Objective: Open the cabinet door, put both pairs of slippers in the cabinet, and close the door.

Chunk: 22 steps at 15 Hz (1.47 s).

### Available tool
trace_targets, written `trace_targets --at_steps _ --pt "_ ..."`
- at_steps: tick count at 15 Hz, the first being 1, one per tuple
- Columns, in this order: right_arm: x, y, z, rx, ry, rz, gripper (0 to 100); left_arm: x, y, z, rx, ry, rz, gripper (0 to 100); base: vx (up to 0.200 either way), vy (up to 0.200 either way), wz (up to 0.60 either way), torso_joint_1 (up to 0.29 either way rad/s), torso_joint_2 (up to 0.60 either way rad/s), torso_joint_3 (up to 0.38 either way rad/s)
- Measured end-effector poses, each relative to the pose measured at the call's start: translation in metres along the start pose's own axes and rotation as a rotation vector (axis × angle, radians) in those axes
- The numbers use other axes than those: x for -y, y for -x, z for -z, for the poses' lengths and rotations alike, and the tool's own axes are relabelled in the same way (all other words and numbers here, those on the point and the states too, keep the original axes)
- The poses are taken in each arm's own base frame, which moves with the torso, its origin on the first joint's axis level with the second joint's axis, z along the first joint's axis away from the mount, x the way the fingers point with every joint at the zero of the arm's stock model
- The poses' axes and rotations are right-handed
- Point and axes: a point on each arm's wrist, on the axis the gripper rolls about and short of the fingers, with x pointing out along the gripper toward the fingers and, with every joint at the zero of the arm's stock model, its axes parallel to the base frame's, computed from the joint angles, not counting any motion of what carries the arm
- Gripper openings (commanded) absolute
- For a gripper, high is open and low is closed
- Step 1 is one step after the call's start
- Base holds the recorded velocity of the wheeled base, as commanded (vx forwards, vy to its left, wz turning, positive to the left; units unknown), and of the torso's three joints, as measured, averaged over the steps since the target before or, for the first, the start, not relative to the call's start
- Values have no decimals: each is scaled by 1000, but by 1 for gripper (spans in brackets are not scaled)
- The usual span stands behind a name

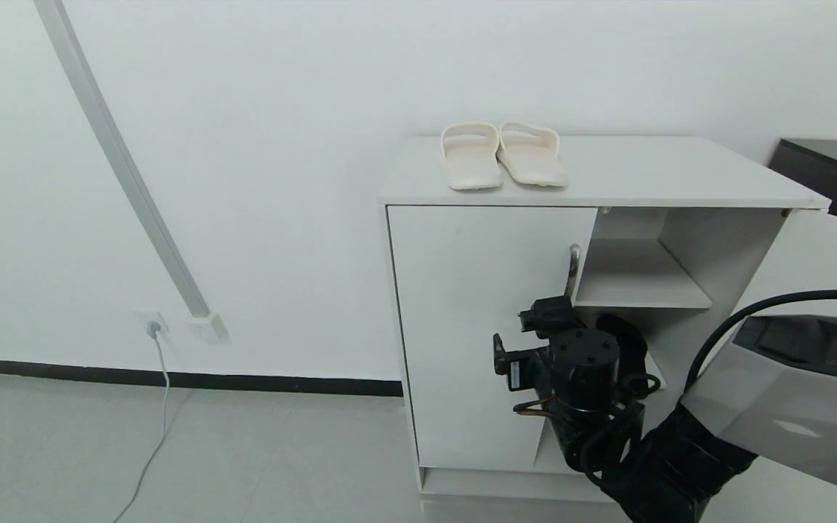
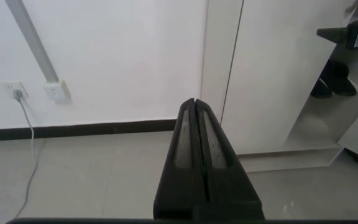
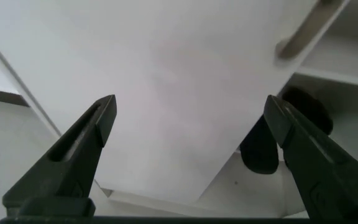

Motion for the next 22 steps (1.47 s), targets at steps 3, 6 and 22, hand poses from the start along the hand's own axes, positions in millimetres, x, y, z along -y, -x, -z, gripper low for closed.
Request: trace_targets --at_steps 3,6,22 --pt "1 1 -4 7 -6 1 100 0 0 0 0 0 0 0 0 0 0 168 -489 -318" --pt "2 3 -6 13 -9 0 100 0 0 0 0 0 0 0 0 0 0 196 -505 -320" --pt "2 4 -9 43 4 -8 100 0 0 0 0 0 0 0 0 0 0 218 -506 -289"
